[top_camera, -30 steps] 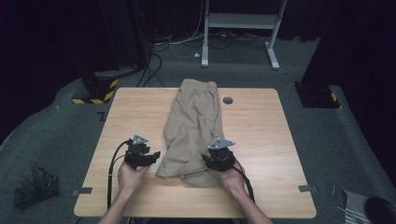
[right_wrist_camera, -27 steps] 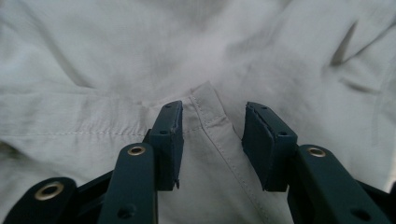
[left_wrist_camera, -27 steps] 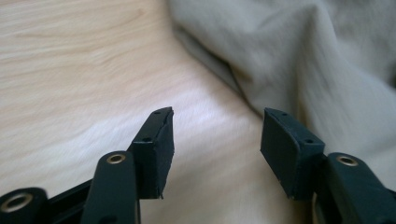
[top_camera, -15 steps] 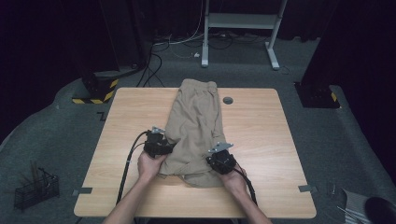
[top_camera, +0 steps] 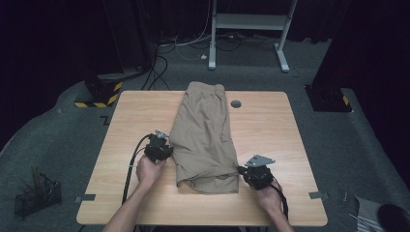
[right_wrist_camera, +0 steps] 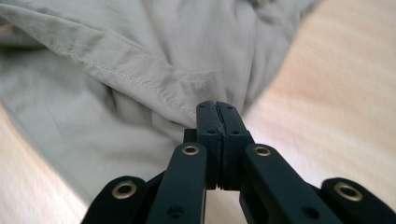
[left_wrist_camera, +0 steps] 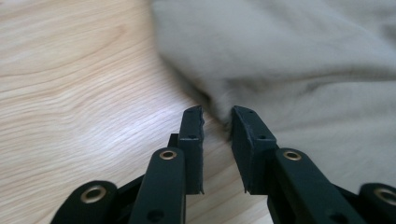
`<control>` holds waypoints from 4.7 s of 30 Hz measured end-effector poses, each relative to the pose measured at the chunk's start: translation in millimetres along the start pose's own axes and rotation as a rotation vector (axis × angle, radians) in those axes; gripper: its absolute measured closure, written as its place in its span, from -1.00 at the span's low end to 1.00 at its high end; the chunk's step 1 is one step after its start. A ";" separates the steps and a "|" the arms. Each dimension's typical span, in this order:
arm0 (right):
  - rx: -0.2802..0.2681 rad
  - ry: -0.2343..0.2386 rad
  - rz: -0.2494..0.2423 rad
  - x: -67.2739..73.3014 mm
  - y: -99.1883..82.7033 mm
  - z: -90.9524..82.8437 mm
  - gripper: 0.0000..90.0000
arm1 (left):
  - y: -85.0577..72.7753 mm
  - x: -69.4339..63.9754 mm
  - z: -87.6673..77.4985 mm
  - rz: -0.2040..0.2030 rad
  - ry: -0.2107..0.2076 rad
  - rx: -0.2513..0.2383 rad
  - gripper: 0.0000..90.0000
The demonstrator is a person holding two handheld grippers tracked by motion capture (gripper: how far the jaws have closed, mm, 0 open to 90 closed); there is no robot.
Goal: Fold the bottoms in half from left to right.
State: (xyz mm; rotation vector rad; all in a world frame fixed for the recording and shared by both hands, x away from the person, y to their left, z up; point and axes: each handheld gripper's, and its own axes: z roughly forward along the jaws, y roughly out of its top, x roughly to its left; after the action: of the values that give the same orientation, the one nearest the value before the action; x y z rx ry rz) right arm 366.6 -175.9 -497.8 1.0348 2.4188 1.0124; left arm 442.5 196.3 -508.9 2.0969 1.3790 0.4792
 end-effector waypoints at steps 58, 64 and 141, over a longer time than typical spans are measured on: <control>-0.066 -0.060 0.170 -5.5 1.2 -2.0 0.29 | -52.7 -38.1 -64.9 0.077 -0.120 -0.102 -0.25; -0.070 -0.036 0.190 -15.6 25.1 22.9 0.41 | -45.8 -30.2 -38.4 0.001 -0.090 -0.108 -0.28; 0.077 -0.039 0.052 -5.2 23.1 42.9 0.97 | -33.2 -58.6 -15.0 0.115 -0.061 -0.079 -0.19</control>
State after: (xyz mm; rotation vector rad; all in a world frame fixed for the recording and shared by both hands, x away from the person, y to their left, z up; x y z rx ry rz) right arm 404.4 -147.7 -511.1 1.1376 2.4281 0.9138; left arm 386.7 156.6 -517.6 2.1166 1.1919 0.5037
